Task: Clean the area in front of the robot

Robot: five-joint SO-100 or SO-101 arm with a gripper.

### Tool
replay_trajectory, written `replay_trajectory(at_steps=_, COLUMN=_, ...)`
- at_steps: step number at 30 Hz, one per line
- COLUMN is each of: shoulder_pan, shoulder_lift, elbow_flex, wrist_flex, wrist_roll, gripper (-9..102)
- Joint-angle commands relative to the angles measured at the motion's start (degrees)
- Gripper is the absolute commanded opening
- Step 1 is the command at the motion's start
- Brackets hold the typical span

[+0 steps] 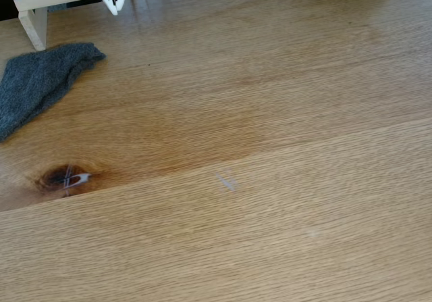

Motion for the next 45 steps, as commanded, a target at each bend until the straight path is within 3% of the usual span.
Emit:
replay_trajectory(at_steps=1, shoulder_pan=15.7, shoulder_lift=0.3, elbow_flex=6.2, wrist_flex=0.3, wrist_roll=-1.6, gripper=0)
replay_trajectory(at_steps=33, shoulder_pan=18.7, shoulder_lift=-0.3, elbow_flex=6.2, wrist_flex=-0.4, wrist_roll=-0.8, gripper=0)
replay_trajectory(at_steps=38, shoulder_pan=17.1, shoulder_lift=-15.7, elbow_flex=4.7, wrist_flex=-10.9, wrist_roll=-3.1, gripper=0)
replay_trajectory(at_steps=42, shoulder_pan=16.8, shoulder_lift=-33.8, elbow_flex=-5.2, wrist_flex=-19.1, wrist_roll=-1.9, gripper=0)
replay_trajectory(at_steps=45, shoulder_pan=17.0, shoulder_lift=-47.0, elbow_flex=-19.5, wrist_flex=-20.9, wrist_roll=-1.4, gripper=12)
